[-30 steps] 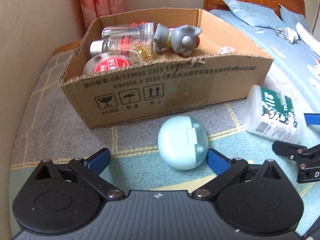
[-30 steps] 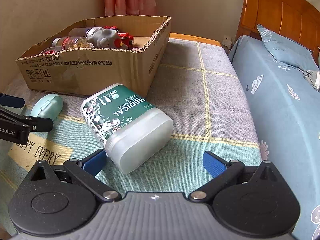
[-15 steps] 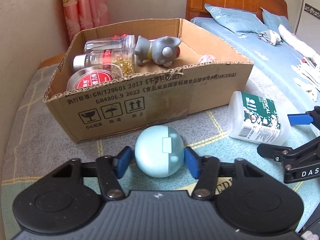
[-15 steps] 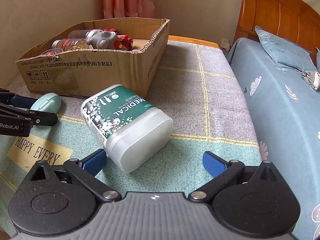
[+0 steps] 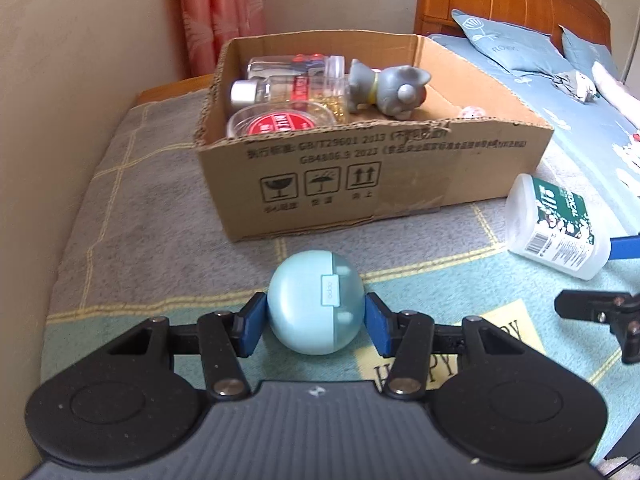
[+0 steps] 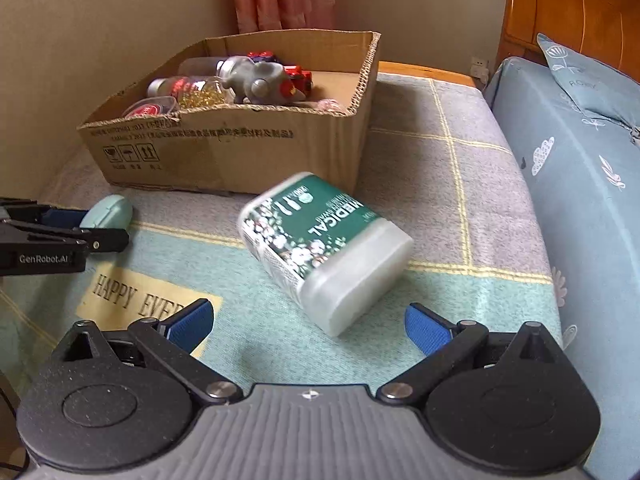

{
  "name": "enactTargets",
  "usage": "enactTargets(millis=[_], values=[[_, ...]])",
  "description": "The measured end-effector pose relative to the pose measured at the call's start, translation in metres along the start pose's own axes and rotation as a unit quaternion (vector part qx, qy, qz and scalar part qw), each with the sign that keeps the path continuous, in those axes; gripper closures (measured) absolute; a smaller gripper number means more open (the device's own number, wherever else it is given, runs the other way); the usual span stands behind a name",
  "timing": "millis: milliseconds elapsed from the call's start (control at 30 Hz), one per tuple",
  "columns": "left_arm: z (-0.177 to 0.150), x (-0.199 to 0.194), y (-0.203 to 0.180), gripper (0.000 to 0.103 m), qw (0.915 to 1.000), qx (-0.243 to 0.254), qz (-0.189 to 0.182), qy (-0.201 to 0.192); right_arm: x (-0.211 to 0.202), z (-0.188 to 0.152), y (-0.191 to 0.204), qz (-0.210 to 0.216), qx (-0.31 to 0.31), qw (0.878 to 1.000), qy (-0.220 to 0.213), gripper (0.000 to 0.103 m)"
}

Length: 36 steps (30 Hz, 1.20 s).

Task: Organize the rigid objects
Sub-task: 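Close left gripper on the blue case while right gripper closes on the MEDICAL bottle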

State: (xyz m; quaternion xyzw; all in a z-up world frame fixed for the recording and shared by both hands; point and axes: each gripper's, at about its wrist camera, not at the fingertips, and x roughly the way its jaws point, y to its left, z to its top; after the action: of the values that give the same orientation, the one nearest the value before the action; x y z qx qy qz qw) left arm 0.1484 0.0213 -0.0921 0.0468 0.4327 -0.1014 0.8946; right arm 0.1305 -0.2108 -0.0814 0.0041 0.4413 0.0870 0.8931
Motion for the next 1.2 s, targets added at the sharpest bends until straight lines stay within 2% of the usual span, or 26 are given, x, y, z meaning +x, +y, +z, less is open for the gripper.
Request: enactTargets(millis=[400,733,1100,1200], values=[[-0.002,-0.001,0.003,0.051,1.0,-0.006,0.0,-0.001,0.023,0.038,0.006,0.016,0.026,1.0,-0.005,0.0],[-0.001,-0.001,0.002,0.051,1.0,-0.004,0.0,0.0,0.042,0.052,0.039,0.026,-0.022,0.999,0.005,0.0],[0.005,0.003,-0.001,0.051,0.9998,0.02,0.001,-0.002,0.046,0.052,0.051,-0.043,-0.06,0.997,0.01,0.0],[0.005,0.004,0.0,0.05,0.9997,0.023,0.0,-0.001,0.043,0.051,0.044,-0.043,-0.059,0.997,0.02,0.0]])
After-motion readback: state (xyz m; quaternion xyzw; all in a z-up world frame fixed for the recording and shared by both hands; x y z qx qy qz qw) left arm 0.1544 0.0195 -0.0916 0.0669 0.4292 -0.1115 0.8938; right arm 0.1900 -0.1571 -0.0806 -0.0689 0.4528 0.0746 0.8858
